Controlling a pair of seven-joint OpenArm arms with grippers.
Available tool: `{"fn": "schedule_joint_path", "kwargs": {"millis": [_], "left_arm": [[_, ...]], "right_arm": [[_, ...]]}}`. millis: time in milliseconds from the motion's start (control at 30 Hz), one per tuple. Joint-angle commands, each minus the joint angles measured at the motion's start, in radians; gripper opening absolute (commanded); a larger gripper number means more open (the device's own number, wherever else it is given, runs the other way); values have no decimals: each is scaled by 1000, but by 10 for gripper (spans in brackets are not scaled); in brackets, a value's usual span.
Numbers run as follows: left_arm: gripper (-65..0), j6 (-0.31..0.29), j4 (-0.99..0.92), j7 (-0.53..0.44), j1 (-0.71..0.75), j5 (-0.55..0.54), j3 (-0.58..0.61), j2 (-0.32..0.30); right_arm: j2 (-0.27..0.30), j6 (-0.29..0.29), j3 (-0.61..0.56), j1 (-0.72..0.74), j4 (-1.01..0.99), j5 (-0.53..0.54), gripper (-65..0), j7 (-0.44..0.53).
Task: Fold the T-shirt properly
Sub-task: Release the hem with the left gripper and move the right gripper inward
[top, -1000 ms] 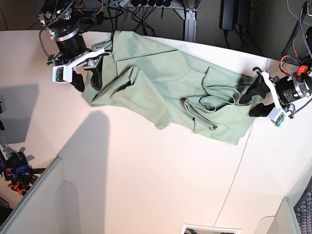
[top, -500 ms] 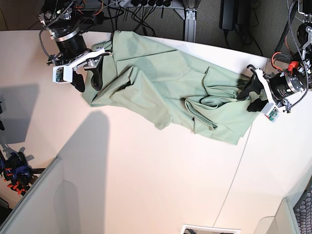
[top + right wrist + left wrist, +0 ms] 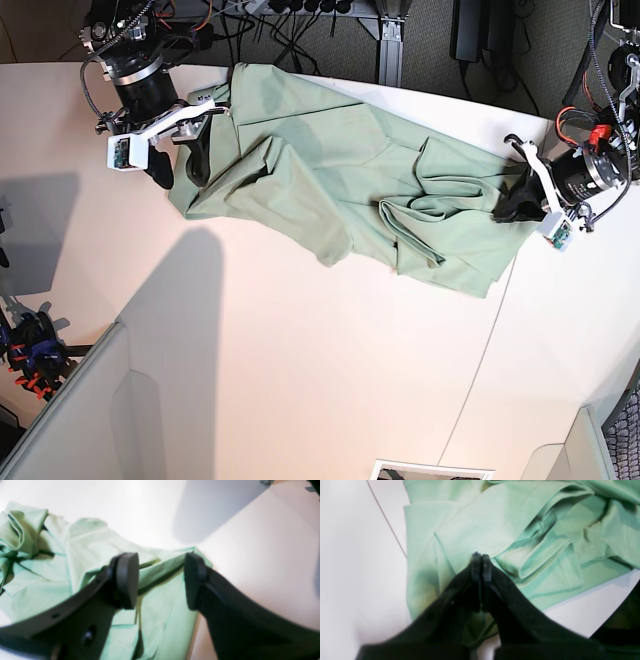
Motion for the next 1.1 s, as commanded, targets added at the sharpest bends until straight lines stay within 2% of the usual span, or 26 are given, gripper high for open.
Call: {"fn": "schedule_joint_path", "kwargs": {"millis": [0, 167, 300, 500, 633, 767, 900, 933, 1000, 1067], "left_arm": [[-650, -13, 29, -25, -11, -34, -6, -11], [-650, -13, 119, -14, 16, -106, -5, -10], [-650, -13, 206, 39, 74, -180, 18, -11], [-650, -13, 251, 38, 133, -186, 154, -10], [-650, -13, 260, 37, 135, -177, 255, 29], [-650, -13, 259, 37, 135, -151, 272, 83], [-650, -13, 259, 37, 135, -148, 272, 88], [-627, -13, 259, 37, 135, -149, 272, 88], [-529, -13, 260, 37, 135, -151, 272, 89], [-483, -13, 260, 37, 130, -149, 269, 88]], "right_arm": [[10, -3, 7, 2, 18, 9, -353, 31], [11, -3, 7, 2, 18, 9, -353, 31], [11, -3, 7, 2, 18, 9, -353, 31], [11, -3, 7, 2, 18, 9, -353, 34], [11, -3, 7, 2, 18, 9, -353, 34], [11, -3, 7, 2, 18, 9, -353, 34], [11, -3, 7, 2, 18, 9, -353, 34], [11, -3, 7, 2, 18, 9, -353, 34], [11, -3, 7, 2, 18, 9, -353, 34], [11, -4, 21, 2, 18, 9, -353, 34]]}}
